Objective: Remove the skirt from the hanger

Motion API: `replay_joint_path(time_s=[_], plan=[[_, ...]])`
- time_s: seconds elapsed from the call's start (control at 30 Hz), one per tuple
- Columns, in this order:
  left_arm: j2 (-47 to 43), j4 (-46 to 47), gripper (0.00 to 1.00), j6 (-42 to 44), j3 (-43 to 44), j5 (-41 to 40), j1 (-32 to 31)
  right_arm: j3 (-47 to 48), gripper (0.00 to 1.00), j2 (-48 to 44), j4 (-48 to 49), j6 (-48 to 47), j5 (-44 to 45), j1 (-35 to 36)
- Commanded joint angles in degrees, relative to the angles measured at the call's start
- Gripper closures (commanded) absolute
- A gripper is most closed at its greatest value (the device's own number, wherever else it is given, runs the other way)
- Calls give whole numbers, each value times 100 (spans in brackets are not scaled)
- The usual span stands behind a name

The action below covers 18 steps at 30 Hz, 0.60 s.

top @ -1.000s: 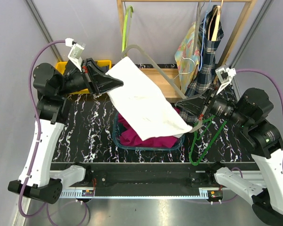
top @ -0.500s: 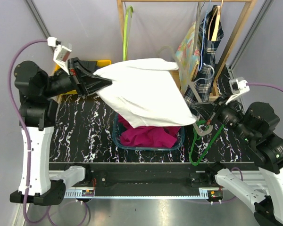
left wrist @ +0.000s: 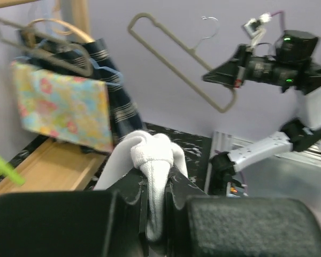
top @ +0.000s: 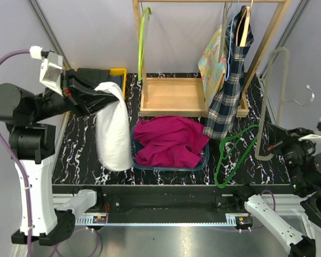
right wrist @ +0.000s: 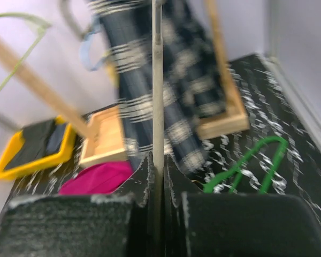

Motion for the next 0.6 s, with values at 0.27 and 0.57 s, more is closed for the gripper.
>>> replay_joint_path(time_s=[0.27,0.57], plan=[[1644,439,100,-83,1185,-857,-2016,-1073,100,187,-533,2088,2368,-21],[1750,-439,100,1971,-615,-1286,-2420,-1301,100,890,195,1818,2711,-21]])
